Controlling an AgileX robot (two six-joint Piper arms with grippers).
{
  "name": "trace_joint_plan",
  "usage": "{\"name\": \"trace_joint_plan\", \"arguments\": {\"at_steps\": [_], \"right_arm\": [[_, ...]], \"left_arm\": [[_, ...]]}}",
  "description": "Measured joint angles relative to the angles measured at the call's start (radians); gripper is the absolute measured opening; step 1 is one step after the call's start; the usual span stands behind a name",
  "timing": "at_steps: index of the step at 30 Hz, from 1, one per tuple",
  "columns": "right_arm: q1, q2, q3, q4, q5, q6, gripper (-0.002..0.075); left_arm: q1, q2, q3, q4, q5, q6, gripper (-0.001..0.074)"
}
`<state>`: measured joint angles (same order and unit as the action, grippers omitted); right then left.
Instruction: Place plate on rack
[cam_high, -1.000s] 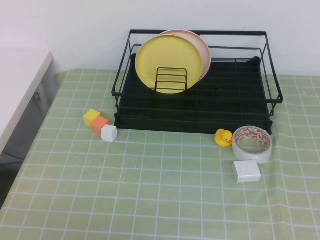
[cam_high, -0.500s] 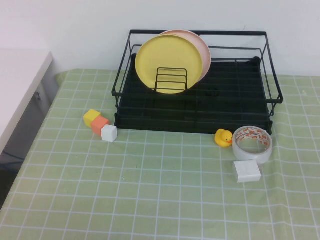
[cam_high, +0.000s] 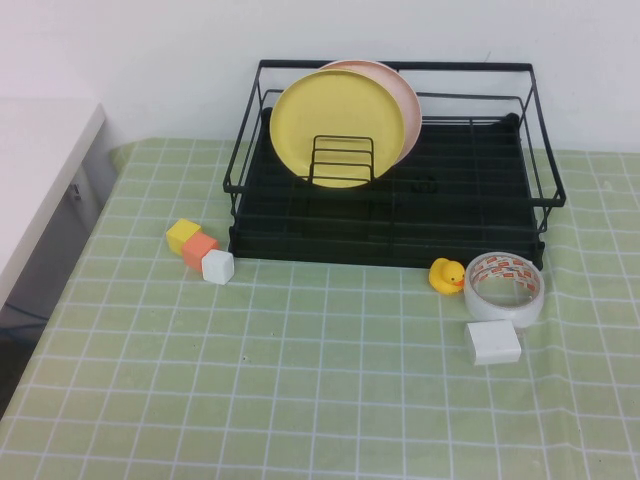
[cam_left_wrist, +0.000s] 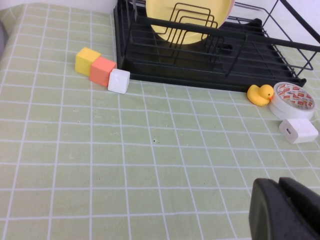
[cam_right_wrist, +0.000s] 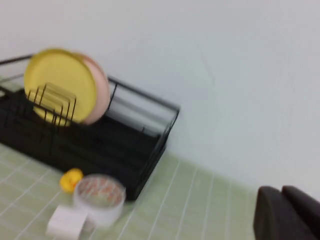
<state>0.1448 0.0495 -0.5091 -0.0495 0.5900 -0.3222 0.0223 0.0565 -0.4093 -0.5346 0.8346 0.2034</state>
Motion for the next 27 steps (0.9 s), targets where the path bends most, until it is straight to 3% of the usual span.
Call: {"name": "trace_joint_plan", "arguments": {"at_steps": [4, 12, 17, 27], "right_arm": [[-0.053, -0.045, 0.15, -0.026, -0.009, 0.116, 0.0011], [-0.305, -0.062, 0.414, -0.023, -0.249, 0.142, 0.0011], [-0.322, -0.062, 0.522, -0.023, -0.362, 0.167, 0.0011], [-0.258, -0.062, 0.536, -0.075, -0.294, 0.288, 0.0011]], "left_arm": [[-0.003, 0.0, 0.0, 0.0, 0.0, 0.0, 0.0], [-0.003, 0.0, 0.0, 0.0, 0.0, 0.0, 0.0], [-0.003, 0.0, 0.0, 0.0, 0.0, 0.0, 0.0], [-0.003, 0.0, 0.0, -0.002, 0.0, 0.0, 0.0]]}}
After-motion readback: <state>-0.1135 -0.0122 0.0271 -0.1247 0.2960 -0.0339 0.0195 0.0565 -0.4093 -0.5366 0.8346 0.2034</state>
